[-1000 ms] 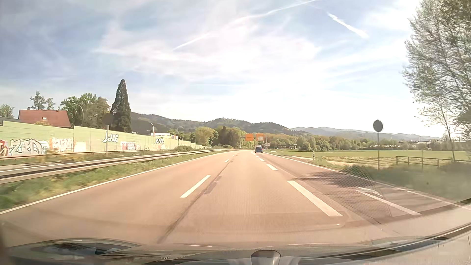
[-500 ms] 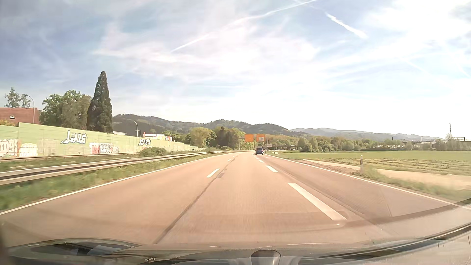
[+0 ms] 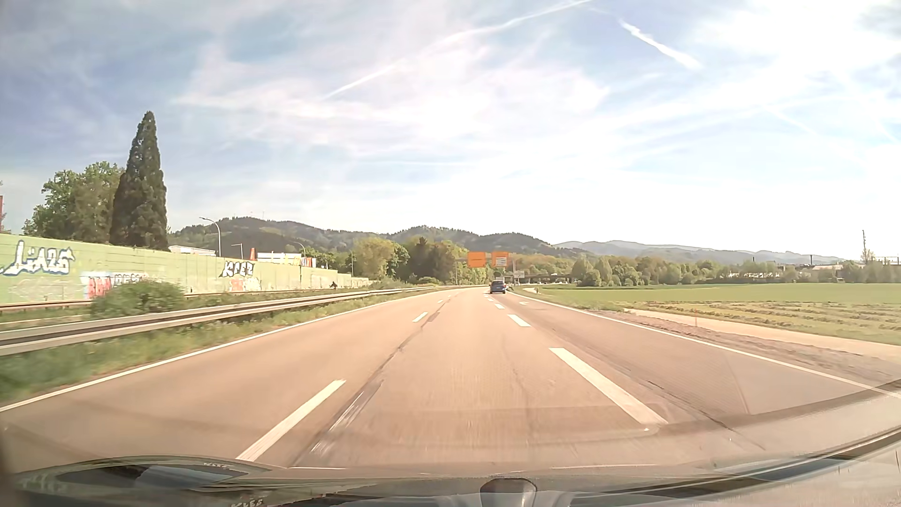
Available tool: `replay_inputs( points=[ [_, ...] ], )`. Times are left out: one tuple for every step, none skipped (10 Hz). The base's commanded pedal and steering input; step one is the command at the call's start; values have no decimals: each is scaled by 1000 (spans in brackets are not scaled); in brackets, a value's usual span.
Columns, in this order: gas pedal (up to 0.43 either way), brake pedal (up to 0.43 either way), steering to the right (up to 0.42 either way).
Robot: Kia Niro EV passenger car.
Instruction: Follow the waypoints while adhering to traffic rules and regulations
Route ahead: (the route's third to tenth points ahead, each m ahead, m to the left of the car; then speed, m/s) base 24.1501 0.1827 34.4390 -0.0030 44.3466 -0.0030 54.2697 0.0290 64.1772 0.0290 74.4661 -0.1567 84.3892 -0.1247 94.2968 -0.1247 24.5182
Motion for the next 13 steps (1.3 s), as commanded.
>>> replay_inputs(
  points=[
    [169,0,1],
    [169,0,1],
    [169,0,1],
    [169,0,1],
    [169,0,1],
    [169,0,1],
    [169,0,1],
    [169,0,1],
    [169,0,1],
    [169,0,1],
    [169,0,1],
    [169,0,1],
    [157,0,1]
  ],
)
